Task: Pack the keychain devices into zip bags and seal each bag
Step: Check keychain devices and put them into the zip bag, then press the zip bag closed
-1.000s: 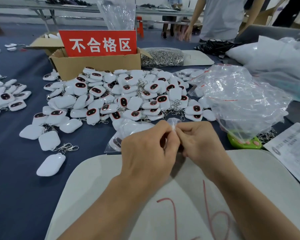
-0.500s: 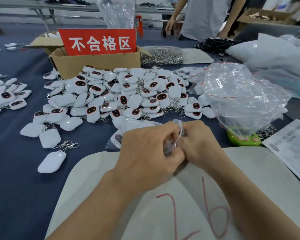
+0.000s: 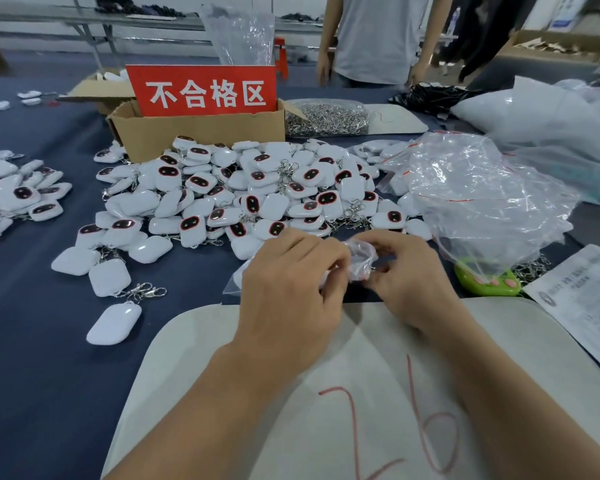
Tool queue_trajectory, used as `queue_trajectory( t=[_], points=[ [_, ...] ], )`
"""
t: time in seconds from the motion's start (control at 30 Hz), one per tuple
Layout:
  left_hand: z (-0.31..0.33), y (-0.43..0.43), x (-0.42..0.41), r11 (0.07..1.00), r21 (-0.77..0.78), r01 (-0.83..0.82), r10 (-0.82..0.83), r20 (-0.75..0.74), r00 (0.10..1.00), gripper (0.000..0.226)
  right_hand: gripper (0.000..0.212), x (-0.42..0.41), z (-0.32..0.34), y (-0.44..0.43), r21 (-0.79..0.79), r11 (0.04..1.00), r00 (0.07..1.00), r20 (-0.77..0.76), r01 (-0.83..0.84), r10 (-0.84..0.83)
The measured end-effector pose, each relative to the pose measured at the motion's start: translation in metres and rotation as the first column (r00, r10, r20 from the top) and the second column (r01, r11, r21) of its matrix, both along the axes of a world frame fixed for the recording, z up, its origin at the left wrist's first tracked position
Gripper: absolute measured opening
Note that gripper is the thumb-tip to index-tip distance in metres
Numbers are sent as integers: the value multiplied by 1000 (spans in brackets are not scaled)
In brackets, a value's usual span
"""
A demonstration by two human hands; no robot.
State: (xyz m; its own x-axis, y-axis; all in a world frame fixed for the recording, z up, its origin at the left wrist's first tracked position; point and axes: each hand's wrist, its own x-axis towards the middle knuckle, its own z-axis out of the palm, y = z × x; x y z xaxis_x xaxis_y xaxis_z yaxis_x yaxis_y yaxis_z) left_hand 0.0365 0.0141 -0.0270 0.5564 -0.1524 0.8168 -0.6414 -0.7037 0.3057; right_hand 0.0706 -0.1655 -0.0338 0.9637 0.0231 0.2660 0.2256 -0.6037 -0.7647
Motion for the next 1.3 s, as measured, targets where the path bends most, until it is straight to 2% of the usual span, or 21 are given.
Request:
queue_trajectory(
  t=[0.07,0.13,0.23,0.3,0.37,0.47,0.57,0.7,0.83,0.93,1.1,1.3],
  points=[
    [4,1,-2,996,-86,5,-3,26,1000,5,24,5,2,1,85,995,998,15,61,-63],
    [8,3,-4,981,-193,4,3,34,999,4,21,6,8,4,277,960,997,46,42,-57],
    [13,9,-3,930,-367,-31,28,-15,999,5,10,-1,22,0,562,824,994,106,-79,24],
    [16,14,0,879,-476,-36,8,-61,998,9,9,-9,32,-4,667,733,991,119,-130,68],
    [19,15,4,809,-588,4,-80,-103,992,13,7,-14,37,-3,724,668,985,137,-171,104],
    [20,14,9,726,-688,12,-191,-185,964,10,9,-19,39,3,756,622,979,145,-204,144],
    [19,14,14,666,-746,-17,-290,-280,915,8,14,-18,39,4,751,642,988,106,-153,112],
    [23,14,17,594,-804,-8,-365,-279,888,15,10,-18,37,5,750,655,996,67,-91,61],
    [28,17,17,596,-803,21,-385,-263,885,16,6,-19,38,5,724,686,997,81,-73,21],
    [30,19,18,538,-843,-9,-429,-283,858,20,7,-20,38,5,693,719,996,90,-58,-7],
    [31,22,20,502,-864,-29,-472,-302,828,34,16,-22,38,7,682,731,997,70,-29,-27],
    [29,21,20,477,-876,-69,-465,-318,826,35,30,-21,38,8,706,707,999,35,-31,9]
  ],
)
